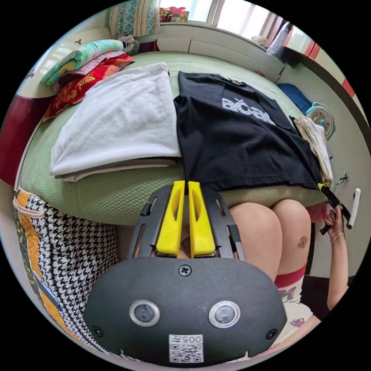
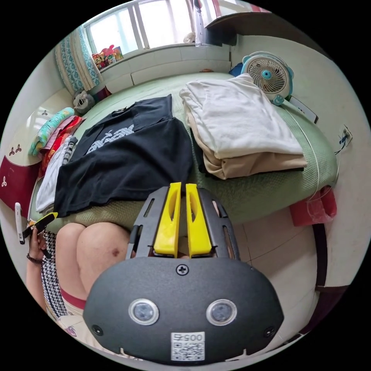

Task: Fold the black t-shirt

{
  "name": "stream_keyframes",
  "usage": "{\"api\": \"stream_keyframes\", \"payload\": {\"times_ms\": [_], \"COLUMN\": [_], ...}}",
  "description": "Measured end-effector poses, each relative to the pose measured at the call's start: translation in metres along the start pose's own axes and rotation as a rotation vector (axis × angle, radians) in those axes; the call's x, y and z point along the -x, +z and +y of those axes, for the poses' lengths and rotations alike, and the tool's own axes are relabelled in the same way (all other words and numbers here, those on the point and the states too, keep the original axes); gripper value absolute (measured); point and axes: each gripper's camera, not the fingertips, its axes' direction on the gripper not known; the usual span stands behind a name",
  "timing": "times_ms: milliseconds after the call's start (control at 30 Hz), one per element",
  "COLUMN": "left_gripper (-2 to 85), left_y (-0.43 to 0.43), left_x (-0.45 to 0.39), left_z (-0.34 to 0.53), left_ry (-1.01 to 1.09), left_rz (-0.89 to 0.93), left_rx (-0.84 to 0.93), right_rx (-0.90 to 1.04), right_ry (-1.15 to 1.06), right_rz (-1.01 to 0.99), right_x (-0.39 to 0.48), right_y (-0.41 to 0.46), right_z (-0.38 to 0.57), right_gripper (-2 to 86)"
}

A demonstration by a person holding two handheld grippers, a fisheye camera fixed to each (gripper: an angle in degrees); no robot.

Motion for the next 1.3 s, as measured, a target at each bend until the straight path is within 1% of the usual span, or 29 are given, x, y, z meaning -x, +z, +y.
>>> {"api": "stream_keyframes", "payload": {"times_ms": [200,333,467,533,633,833,1033,1167,1300], "left_gripper": [1.3,1.0,0.9,0.9,0.8,0.8,0.9,1.0,1.0], "left_y": [-0.076,-0.135,-0.175,-0.195,-0.214,-0.255,-0.285,-0.287,-0.280], "left_x": [0.001,-0.003,-0.002,-0.005,-0.008,-0.009,-0.006,-0.004,-0.003], "left_z": [0.020,0.037,0.053,0.066,0.082,0.106,0.123,0.118,0.090], "left_ry": [0.007,0.007,0.024,0.065,0.110,0.126,0.083,0.048,0.028], "left_rz": [0.056,0.045,0.110,0.087,0.063,0.049,0.097,0.111,0.115], "left_rx": [-0.102,-0.142,-0.136,-0.106,-0.048,-0.067,-0.056,-0.041,-0.051], "right_rx": [-0.020,-0.018,-0.032,-0.036,0.008,0.041,0.084,0.103,0.102], "right_ry": [-0.045,-0.046,-0.062,-0.089,-0.126,-0.180,-0.134,-0.100,-0.079], "right_rz": [-0.020,-0.039,-0.055,-0.041,-0.025,0.028,0.006,-0.002,-0.002], "right_x": [0.003,0.002,0.000,0.001,0.003,0.012,0.006,0.003,0.004], "right_y": [-0.058,-0.107,-0.159,-0.180,-0.200,-0.230,-0.260,-0.263,-0.249], "right_z": [0.001,0.005,0.016,0.025,0.040,0.066,0.085,0.084,0.068], "right_gripper": [-1.2,-1.2,-1.3,-1.3,-1.3,-1.2,-1.2,-1.2,-1.3]}}
